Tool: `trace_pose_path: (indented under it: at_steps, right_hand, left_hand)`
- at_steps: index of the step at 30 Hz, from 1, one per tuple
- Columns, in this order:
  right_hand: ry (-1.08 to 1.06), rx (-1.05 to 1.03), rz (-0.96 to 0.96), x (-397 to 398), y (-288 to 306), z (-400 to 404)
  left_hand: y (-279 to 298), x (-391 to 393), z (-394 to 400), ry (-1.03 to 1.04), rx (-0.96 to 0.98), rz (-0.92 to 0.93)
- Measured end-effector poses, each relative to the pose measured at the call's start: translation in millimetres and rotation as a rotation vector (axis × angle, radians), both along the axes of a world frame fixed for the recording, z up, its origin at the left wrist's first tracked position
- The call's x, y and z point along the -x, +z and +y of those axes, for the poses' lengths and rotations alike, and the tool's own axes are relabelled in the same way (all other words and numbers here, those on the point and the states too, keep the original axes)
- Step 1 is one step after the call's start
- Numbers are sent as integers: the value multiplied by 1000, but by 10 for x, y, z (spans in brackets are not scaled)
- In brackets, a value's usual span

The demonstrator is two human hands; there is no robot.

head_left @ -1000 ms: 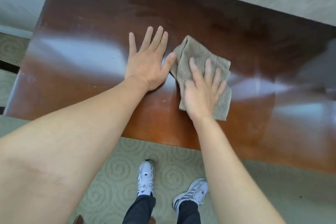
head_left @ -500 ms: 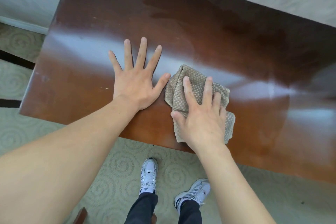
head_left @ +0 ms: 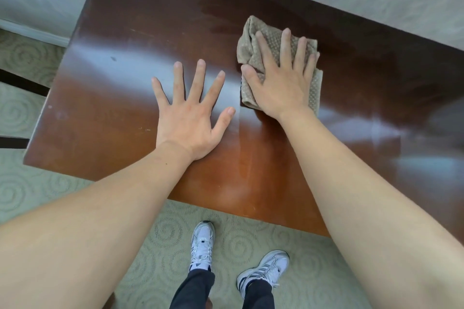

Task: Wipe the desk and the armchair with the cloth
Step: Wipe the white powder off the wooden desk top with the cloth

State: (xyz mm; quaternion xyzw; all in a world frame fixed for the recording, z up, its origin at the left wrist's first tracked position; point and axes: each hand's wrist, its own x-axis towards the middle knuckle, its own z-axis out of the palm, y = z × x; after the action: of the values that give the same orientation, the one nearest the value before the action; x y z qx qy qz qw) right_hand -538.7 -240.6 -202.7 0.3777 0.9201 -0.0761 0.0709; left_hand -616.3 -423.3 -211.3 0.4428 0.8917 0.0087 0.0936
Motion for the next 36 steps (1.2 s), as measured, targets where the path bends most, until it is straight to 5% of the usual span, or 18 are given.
trace_pose_path:
  at_steps: [17,29,36]
  right_hand:
    - [-108,-12,90,-1334,-148,-1740]
    - [-153,8,109,-142,-46,-176]
    - [-374,-98,71,-890,-33,745]
  left_hand:
    - [94,-12,-23,9,17,-38]
    - [49,21,-4,-15,40,-25]
    - [37,21,-8,-12,36,-17]
